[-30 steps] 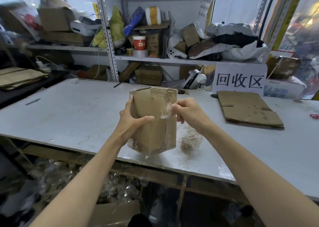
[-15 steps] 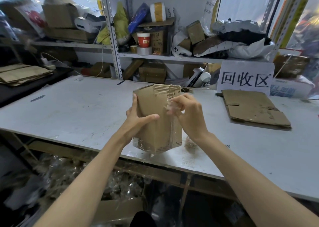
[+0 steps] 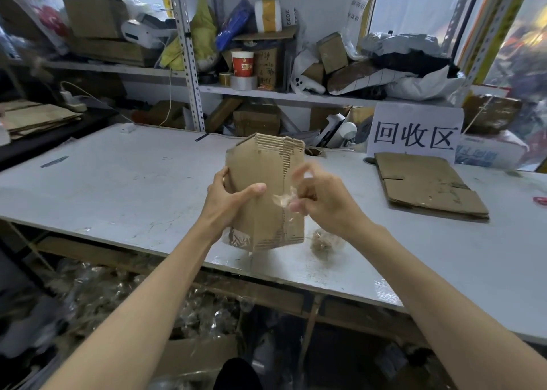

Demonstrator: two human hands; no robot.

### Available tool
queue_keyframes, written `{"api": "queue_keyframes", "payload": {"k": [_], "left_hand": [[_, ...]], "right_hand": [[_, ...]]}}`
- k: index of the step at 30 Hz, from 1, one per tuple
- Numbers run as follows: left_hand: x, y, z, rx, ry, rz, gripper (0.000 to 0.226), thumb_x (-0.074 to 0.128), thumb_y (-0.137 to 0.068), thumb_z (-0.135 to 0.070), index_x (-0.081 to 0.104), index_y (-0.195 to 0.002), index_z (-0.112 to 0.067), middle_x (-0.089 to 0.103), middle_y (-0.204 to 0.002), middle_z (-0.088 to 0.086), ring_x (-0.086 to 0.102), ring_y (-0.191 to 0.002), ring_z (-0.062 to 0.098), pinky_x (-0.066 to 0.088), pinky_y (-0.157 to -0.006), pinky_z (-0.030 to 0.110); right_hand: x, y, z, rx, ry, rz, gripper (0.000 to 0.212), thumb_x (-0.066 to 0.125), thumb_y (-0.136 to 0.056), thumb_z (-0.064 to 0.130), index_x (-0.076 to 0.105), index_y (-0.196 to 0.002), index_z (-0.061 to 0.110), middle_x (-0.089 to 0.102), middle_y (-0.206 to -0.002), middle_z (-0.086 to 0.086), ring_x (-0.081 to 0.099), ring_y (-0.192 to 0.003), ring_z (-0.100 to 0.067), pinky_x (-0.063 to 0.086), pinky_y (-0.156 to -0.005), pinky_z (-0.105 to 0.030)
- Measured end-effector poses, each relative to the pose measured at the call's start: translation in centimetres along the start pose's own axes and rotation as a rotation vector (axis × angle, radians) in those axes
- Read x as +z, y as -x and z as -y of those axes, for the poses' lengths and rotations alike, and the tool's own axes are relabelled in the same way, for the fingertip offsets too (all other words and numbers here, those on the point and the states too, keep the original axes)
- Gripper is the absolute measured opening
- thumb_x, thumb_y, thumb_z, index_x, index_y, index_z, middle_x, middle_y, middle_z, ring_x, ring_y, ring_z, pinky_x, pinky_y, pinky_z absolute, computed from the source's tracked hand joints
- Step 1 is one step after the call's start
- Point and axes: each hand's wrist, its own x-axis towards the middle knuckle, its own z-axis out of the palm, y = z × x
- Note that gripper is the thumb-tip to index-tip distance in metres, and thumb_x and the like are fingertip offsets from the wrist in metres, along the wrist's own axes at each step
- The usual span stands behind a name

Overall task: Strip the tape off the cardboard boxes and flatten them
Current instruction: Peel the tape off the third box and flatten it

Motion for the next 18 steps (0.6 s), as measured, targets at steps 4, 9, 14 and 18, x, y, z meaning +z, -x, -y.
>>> {"api": "queue_keyframes", "payload": {"k": [4, 9, 14, 18], "left_hand": [[0.2, 0.1, 0.2, 0.000, -0.017, 0.042, 0.125, 0.076, -0.041, -0.070, 0.031, -0.147, -0.022, 0.045, -0.138, -0.002, 0.054, -0.119, 0.020, 0.052, -0.096, 0.041], [-0.1, -0.2, 0.8, -0.075, -0.099, 0.131, 0.136, 0.076, -0.043, -0.072, 0.011, -0.156, -0.034, 0.031, -0.150, 0.003, 0.045, -0.130, 0.028, 0.047, -0.104, 0.048], [-0.4, -0.3, 1.0, -0.073, -0.088, 0.121, 0.135, 0.077, -0.043, -0.073, 0.012, -0.156, -0.037, 0.034, -0.148, 0.006, 0.047, -0.128, 0.031, 0.047, -0.103, 0.051], [-0.2, 0.0, 0.8, -0.052, -0.037, 0.063, 0.119, 0.076, -0.044, -0.070, 0.033, -0.147, -0.029, 0.048, -0.138, 0.006, 0.056, -0.118, 0.029, 0.054, -0.094, 0.051]], "right_hand": [[0.3, -0.7, 0.2, 0.073, -0.024, -0.251, 0.038, 0.088, -0.062, 0.014, 0.060, -0.087, 0.008, 0.068, -0.079, -0.004, 0.065, -0.069, -0.017, 0.054, -0.062, -0.030], [2.1, -0.3, -0.2, -0.131, 0.184, -0.385, 0.013, 0.080, -0.074, 0.013, 0.070, -0.078, 0.005, 0.067, -0.083, -0.006, 0.063, -0.071, -0.022, 0.054, -0.066, -0.040], [2.3, -0.5, -0.5, -0.164, 0.217, -0.318, 0.022, 0.082, -0.072, 0.013, 0.067, -0.085, 0.004, 0.065, -0.091, -0.009, 0.061, -0.078, -0.024, 0.054, -0.068, -0.038], [1.9, -0.4, -0.1, -0.211, 0.245, -0.224, 0.005, 0.065, -0.083, 0.002, 0.064, -0.079, 0.004, 0.064, -0.083, -0.009, 0.058, -0.074, -0.026, 0.049, -0.064, -0.036]]}}
